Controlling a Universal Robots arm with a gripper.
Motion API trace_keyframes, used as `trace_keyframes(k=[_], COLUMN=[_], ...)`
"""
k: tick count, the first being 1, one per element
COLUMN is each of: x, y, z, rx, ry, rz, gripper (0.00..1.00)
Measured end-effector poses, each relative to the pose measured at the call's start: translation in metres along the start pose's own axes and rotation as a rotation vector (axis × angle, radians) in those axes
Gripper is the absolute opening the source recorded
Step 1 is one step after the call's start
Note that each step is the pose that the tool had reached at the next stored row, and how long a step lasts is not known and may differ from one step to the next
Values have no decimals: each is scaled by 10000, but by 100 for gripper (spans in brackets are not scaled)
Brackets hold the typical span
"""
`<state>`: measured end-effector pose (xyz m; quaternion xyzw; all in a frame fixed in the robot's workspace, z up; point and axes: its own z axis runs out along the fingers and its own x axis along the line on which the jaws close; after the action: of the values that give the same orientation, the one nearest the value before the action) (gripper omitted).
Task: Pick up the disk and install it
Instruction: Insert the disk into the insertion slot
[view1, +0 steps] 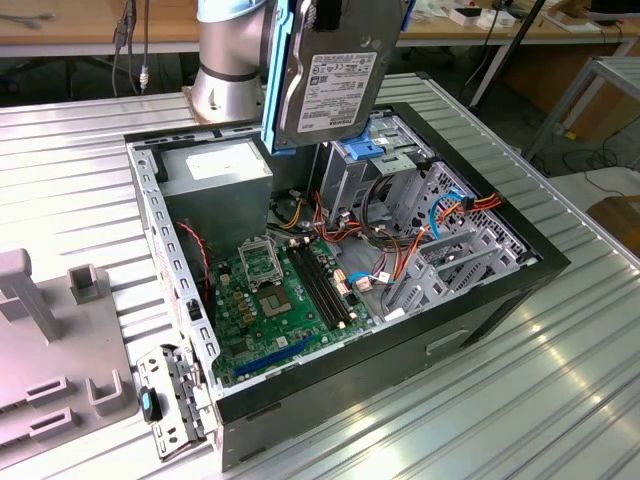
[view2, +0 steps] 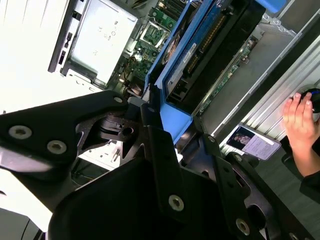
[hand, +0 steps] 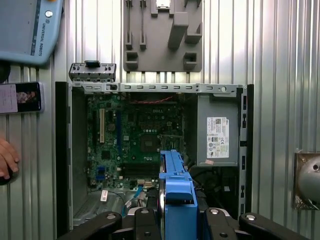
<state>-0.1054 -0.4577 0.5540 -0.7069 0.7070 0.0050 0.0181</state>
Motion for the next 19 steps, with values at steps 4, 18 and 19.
trace_keyframes(k=[4,18,19], x=[0,2,2], y=[0,-301,-310], z=[0,16,17], rx=[9,6,6], ry=[0,-1,-1], rz=[0,-1,-2], gripper=[37,37,37])
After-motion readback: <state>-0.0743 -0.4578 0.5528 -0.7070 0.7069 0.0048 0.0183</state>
